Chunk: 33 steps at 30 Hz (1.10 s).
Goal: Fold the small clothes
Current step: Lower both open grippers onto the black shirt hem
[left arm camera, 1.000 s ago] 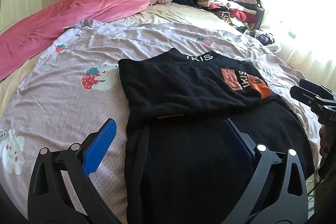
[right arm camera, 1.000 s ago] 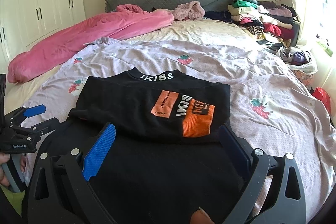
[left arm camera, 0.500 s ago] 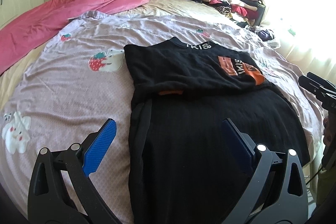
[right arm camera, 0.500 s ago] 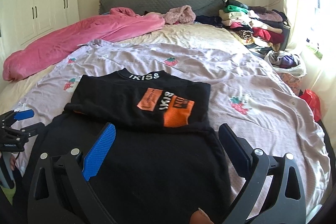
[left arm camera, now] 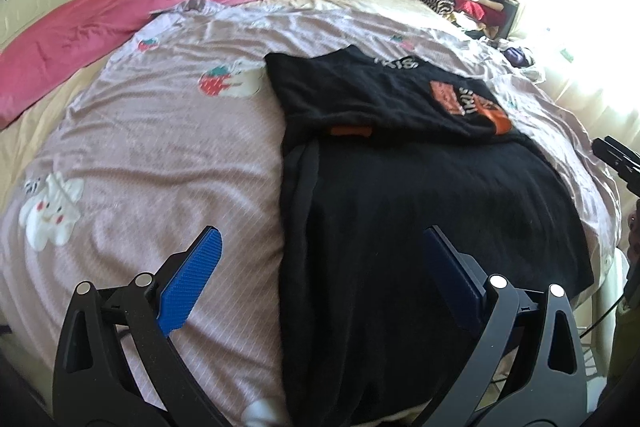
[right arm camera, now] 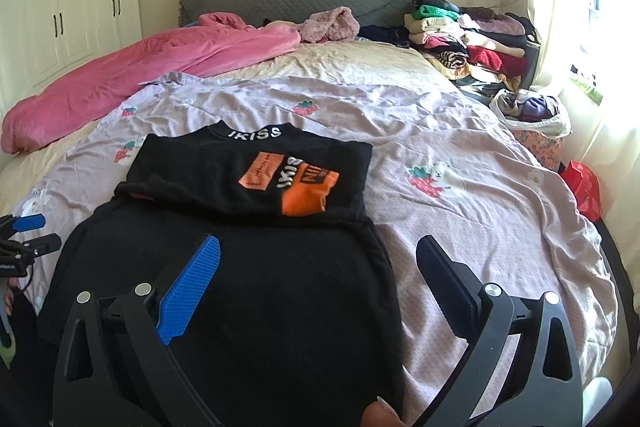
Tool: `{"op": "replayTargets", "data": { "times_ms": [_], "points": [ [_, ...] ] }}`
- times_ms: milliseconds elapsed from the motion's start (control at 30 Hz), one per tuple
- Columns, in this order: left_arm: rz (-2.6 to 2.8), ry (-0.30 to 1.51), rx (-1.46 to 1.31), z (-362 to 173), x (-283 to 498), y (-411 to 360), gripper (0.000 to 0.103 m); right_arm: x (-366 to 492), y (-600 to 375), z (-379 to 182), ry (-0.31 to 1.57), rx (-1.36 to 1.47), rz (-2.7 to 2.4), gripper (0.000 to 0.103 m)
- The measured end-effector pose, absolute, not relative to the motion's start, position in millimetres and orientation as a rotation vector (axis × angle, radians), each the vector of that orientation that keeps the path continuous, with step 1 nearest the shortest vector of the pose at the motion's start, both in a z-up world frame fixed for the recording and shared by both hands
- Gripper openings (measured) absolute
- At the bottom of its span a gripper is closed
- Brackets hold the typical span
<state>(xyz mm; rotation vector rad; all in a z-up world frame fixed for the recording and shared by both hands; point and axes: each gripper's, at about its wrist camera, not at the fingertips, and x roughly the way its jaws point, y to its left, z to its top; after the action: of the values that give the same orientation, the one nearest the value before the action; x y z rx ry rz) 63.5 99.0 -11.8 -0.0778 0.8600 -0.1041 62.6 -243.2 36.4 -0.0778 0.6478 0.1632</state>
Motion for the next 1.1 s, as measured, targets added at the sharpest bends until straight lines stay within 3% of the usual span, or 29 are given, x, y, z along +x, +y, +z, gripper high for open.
{"op": "replayTargets", "data": {
  "times_ms": [1100],
  "points": [
    [-0.124, 1.071, -0.076, -60, 25, 104, 0.093, 20, -283, -42, 0.898, -0.064, 0.165, 0.098]
  ]
}}
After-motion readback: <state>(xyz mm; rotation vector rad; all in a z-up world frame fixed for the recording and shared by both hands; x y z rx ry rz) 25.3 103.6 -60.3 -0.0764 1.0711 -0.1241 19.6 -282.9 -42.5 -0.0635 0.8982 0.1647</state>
